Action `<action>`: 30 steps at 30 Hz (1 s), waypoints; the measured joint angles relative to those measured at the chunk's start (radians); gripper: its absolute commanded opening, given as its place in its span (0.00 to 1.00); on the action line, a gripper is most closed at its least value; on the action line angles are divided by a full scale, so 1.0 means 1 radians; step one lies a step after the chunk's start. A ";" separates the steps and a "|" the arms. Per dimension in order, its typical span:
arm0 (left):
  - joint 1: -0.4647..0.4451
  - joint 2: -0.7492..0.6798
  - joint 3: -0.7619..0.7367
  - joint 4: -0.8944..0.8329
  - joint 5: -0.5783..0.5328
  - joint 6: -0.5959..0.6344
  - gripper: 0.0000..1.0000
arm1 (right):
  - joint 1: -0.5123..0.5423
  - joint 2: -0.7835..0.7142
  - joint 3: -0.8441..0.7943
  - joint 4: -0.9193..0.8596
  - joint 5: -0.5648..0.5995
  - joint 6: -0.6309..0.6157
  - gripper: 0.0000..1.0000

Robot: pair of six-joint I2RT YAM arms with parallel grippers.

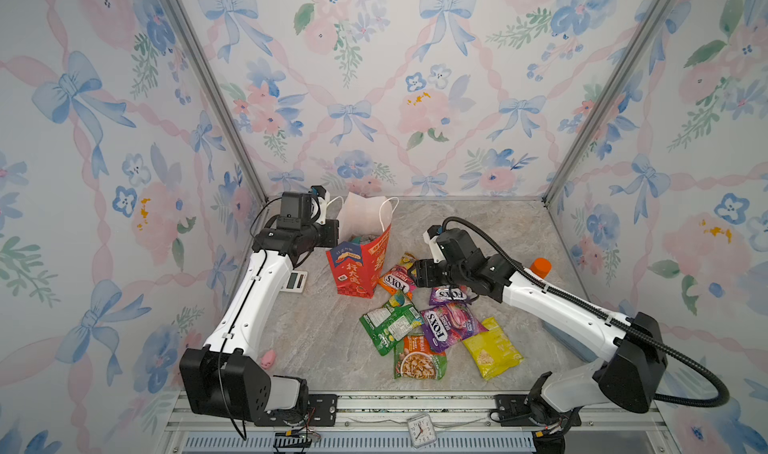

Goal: Place the snacks into the paper bag
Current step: 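Move the right gripper down to the green snack packet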

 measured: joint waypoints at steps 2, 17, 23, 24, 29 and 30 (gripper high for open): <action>0.000 0.000 0.000 0.000 0.000 0.000 0.00 | 0.013 0.003 -0.028 0.012 -0.006 0.015 0.63; 0.000 -0.023 -0.022 0.006 0.000 -0.001 0.00 | 0.056 0.117 -0.127 0.076 -0.031 0.034 0.60; 0.000 -0.023 -0.025 0.010 0.000 -0.008 0.00 | 0.056 0.150 -0.160 0.092 -0.051 0.014 0.60; 0.000 -0.023 -0.026 0.012 0.000 -0.011 0.00 | 0.056 0.161 -0.163 0.095 -0.054 0.008 0.60; 0.000 -0.026 -0.032 0.019 0.000 -0.021 0.00 | 0.056 0.216 -0.163 0.100 -0.075 -0.021 0.59; 0.000 -0.027 -0.034 0.021 0.000 -0.021 0.00 | 0.056 0.231 -0.162 0.101 -0.080 -0.027 0.59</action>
